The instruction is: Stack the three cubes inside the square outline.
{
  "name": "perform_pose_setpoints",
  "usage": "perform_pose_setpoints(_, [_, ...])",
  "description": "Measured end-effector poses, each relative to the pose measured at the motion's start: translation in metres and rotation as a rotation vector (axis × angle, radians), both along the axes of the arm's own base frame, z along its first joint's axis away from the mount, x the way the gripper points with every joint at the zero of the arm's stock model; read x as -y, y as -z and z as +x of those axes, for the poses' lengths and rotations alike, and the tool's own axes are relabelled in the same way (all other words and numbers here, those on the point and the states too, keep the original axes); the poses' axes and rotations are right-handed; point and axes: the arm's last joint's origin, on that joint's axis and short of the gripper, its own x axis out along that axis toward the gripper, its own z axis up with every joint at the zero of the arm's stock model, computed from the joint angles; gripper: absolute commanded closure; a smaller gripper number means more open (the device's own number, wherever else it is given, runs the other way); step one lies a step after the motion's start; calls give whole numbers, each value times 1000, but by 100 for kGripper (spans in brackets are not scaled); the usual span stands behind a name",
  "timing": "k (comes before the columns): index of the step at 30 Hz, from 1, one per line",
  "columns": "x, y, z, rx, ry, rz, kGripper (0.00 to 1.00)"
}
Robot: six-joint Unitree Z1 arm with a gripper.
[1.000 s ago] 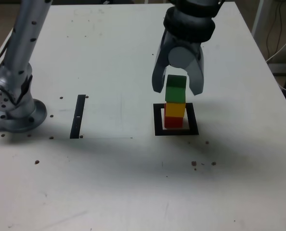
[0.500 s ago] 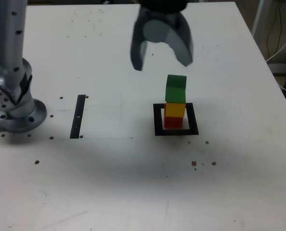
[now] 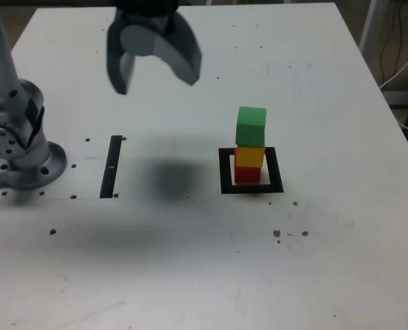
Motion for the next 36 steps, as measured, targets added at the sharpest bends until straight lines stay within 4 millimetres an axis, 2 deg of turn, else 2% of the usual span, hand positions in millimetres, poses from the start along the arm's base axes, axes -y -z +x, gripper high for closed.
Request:
perform_pose_setpoints(11, [-1,45,-36,-38,-31,-15,1])
perform_pose_setpoints(29, [3,105,-72,-38,-64,-78,1])
perform_pose_setpoints(36, [3,109,-75,-25,-67,-81,1])
